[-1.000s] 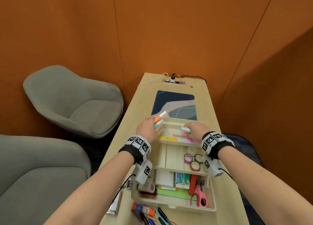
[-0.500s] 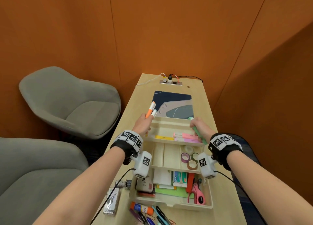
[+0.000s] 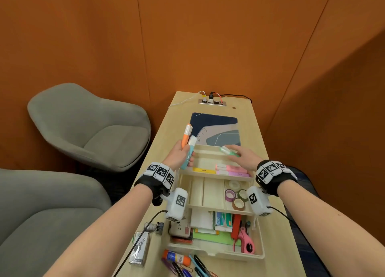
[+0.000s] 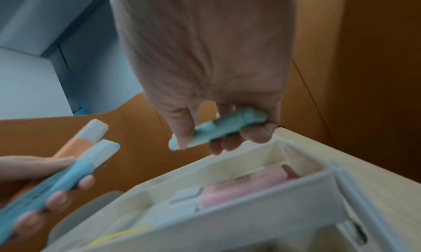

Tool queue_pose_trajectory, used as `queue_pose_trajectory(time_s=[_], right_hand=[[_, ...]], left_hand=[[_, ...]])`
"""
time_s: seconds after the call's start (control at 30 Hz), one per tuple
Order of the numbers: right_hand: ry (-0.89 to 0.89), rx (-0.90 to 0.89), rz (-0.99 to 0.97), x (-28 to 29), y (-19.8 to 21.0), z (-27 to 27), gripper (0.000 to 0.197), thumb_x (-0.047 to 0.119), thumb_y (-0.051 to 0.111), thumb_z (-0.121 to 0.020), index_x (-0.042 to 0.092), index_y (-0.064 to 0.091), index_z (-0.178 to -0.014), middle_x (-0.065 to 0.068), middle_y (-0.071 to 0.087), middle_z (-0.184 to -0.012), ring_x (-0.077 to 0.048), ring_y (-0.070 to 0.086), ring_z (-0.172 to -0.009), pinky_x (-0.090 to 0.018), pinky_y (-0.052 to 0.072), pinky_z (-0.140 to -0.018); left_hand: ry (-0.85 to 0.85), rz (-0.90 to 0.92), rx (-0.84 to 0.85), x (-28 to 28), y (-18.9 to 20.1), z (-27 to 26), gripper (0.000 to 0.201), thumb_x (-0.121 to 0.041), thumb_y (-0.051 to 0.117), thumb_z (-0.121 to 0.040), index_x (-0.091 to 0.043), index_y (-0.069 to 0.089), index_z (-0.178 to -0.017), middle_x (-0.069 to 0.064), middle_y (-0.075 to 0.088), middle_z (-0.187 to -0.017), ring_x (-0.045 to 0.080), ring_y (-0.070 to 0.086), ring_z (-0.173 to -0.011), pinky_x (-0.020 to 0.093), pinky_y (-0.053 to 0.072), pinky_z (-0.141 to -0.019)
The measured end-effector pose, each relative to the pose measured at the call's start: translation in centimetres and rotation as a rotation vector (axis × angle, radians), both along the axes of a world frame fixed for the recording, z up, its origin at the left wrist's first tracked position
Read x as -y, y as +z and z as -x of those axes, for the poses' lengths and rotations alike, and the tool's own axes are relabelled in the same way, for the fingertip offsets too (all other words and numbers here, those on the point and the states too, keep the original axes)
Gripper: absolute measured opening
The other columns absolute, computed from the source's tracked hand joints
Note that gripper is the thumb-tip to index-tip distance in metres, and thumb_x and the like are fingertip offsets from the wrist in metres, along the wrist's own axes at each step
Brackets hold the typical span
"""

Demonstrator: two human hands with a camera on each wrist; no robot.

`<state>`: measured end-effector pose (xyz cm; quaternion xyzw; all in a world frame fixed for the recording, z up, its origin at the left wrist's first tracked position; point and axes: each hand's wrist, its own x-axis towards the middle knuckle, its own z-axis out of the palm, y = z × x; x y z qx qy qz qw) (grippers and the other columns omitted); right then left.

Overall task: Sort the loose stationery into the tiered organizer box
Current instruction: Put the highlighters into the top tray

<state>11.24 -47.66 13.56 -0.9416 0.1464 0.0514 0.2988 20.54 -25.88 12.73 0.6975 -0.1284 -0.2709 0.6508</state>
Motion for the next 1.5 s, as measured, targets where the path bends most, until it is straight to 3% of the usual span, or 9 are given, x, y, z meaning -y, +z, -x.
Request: queue_pose_trajectory(time_s=[0.1,0.2,0.37,0.63,0.83,1.0,1.23,1.4,1.5], right_hand=[[0.045,-0.046,0.132,0.0,-0.7,-0.7,0.047,0.012,0.053,-0.090,0.023,0.045,-0.135,-0.009,0.052,-0.130,-0.023,0.052,-0.110,-0.026,0.040,-0.088],[0.036,-0.031,0.330,-0.4,-1.2,-1.2,0.034,0.017,0.056,-0.088,0.023,0.050,-0.121,-0.002,0.058,-0.122,-0.022,0.052,-0.110,-0.038,0.039,-0.096],[0.085,-0.048,0.482,-0.5,-1.9,-1.3,0.032,0.018,0.054,-0.090,0.025,0.054,-0.121,-0.006,0.047,-0.123,-0.025,0.046,-0.112,-0.040,0.040,-0.098],[0.012,0.012,0.582,-2.0,-2.1,-1.0,0.047,0.012,0.051,-0.089,0.030,0.045,-0.132,-0.004,0.044,-0.128,-0.023,0.040,-0.121,-0.049,0.025,-0.107],[-0.020,0.083,0.386,-3.3,-1.7,-0.9,0.040,0.018,0.049,-0.091,0.031,0.047,-0.128,-0.002,0.043,-0.128,-0.022,0.038,-0.123,-0.048,0.024,-0.106],[0.041,0.102,0.220,-5.2,-1.6,-1.1,0.057,0.036,0.054,-0.090,0.036,0.031,-0.142,0.010,0.045,-0.140,-0.020,0.039,-0.129,-0.045,0.026,-0.101],[0.011,0.123,0.263,-7.8,-2.9,-3.2,0.025,0.037,0.052,-0.091,0.025,0.051,-0.114,0.002,0.062,-0.105,-0.022,0.053,-0.103,-0.039,0.025,-0.088],[0.117,0.110,0.513,-7.1,-3.1,-3.4,0.026,0.025,0.049,-0.091,0.024,0.055,-0.116,0.001,0.060,-0.111,-0.022,0.051,-0.104,-0.038,0.026,-0.085],[0.167,0.020,0.566,-7.1,-3.2,-3.2,0.034,0.023,0.045,-0.093,0.028,0.055,-0.124,-0.002,0.054,-0.118,-0.023,0.046,-0.110,-0.042,0.026,-0.092]], left_hand=[[-0.007,-0.086,0.059,-0.6,-0.4,-0.3,0.027,-0.008,0.035,-0.100,-0.011,0.035,-0.127,0.009,0.053,-0.093,0.016,0.053,-0.069,0.027,0.051,-0.062],[0.011,-0.124,0.087,-1.5,-0.6,-0.5,0.028,-0.007,0.035,-0.100,-0.013,0.036,-0.127,0.010,0.055,-0.097,0.017,0.057,-0.073,0.031,0.052,-0.069],[0.048,-0.228,0.188,-1.8,-1.0,-1.4,0.029,-0.011,0.036,-0.099,-0.013,0.036,-0.129,0.016,0.046,-0.122,0.022,0.065,-0.086,0.036,0.056,-0.077],[0.145,-0.034,-0.071,0.4,-1.0,-1.6,0.049,-0.001,0.037,-0.098,-0.011,0.022,-0.144,0.010,0.043,-0.131,0.033,0.048,-0.124,0.050,0.042,-0.104],[0.352,-0.067,-0.065,2.5,-2.1,-2.0,0.041,0.001,0.051,-0.091,-0.011,0.039,-0.129,0.017,0.054,-0.127,0.033,0.057,-0.114,0.048,0.051,-0.094],[0.304,0.003,-0.140,3.6,-2.7,-1.2,0.033,-0.001,0.054,-0.091,-0.007,0.048,-0.122,0.017,0.061,-0.118,0.031,0.064,-0.103,0.035,0.059,-0.075],[0.188,-0.070,-0.118,3.2,-1.6,0.0,0.023,0.000,0.048,-0.094,-0.001,0.054,-0.116,0.022,0.062,-0.113,0.033,0.064,-0.101,0.037,0.056,-0.081],[0.237,-0.418,0.228,0.9,-0.2,-2.1,0.016,-0.018,0.039,-0.099,-0.009,0.048,-0.109,0.014,0.060,-0.096,0.030,0.064,-0.082,0.042,0.056,-0.074],[0.103,-0.615,0.464,-0.2,0.4,-3.6,0.026,-0.030,0.034,-0.102,-0.008,0.043,-0.112,0.008,0.051,-0.083,0.027,0.052,-0.073,0.036,0.044,-0.066]])
